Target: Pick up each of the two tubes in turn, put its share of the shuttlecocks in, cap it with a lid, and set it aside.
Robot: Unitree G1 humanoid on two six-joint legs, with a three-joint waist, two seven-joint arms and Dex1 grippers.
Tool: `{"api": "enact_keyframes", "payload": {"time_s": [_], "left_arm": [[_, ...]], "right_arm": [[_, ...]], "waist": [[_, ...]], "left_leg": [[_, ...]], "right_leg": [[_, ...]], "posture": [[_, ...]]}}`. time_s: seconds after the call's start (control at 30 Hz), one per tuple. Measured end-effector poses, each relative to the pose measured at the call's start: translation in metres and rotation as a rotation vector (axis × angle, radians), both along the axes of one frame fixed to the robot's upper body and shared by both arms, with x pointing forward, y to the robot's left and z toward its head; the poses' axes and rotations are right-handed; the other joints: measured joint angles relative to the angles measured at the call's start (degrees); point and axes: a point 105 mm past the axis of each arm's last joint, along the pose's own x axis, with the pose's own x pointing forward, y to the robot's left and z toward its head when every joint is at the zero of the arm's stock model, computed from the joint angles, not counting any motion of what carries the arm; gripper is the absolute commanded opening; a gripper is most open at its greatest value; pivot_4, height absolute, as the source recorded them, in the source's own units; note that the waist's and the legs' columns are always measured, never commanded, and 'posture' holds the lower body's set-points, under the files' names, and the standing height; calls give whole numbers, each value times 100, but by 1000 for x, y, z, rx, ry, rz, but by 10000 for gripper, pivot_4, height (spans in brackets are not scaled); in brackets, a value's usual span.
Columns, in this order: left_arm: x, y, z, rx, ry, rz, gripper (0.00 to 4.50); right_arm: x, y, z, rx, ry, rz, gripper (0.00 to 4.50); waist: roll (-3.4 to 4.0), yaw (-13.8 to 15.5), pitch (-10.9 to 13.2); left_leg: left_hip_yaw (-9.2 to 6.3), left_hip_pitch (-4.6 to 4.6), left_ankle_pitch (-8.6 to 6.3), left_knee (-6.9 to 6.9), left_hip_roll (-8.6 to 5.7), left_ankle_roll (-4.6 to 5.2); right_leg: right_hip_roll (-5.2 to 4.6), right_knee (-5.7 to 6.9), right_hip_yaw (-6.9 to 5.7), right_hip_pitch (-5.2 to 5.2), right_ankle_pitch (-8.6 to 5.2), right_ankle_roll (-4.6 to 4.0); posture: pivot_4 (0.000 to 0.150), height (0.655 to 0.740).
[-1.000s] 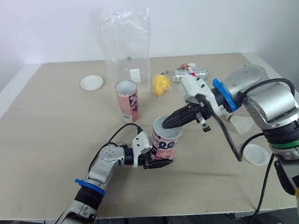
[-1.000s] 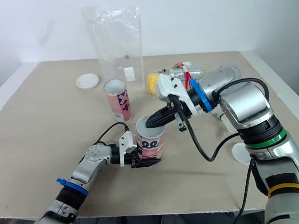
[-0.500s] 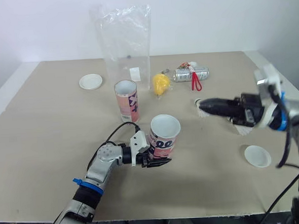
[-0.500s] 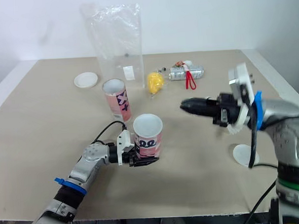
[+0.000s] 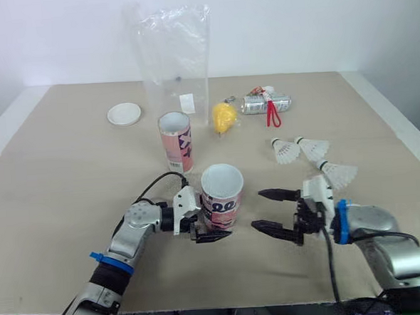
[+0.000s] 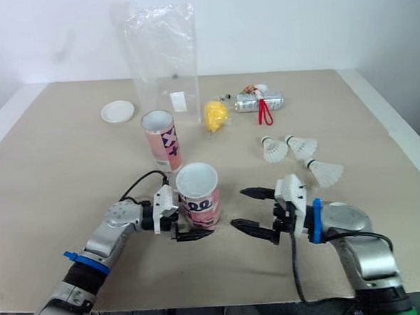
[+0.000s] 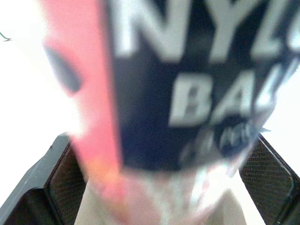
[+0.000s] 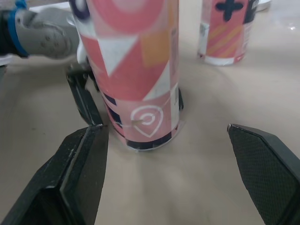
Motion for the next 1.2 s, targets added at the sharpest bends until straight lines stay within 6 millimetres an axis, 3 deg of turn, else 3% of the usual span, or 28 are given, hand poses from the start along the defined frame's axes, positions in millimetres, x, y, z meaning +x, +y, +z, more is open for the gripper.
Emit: {"api": "enact_keyframes", "payload": {"time_s": [0.27,0.6,1.2], "left_arm": [[1,8,2,-12,-9,42,45000],[-5,36,1,19,-16,113,45000],[-20,36,8,-16,50,122,45000]], "right_arm": [[7,15,-12,-32,-33,95,43353],[12,29,-23,-53,-44,162,43353],[18,59,-23,0,-53,239,43353]], "waist": [[-2,13,5],[0,17,11],[-2,30,20]], "left_leg": [[-8,-5,-2,-2,-1,-2],[-11,-5,-2,-3,-1,-3],[-16,-10,-3,0,-1,-5]], "right_leg": [[1,0,-5,0,6,21],[0,1,-9,2,6,19],[0,4,-13,2,4,18]], "posture": [[1500,7400],[1500,7400],[1500,7400]]}}
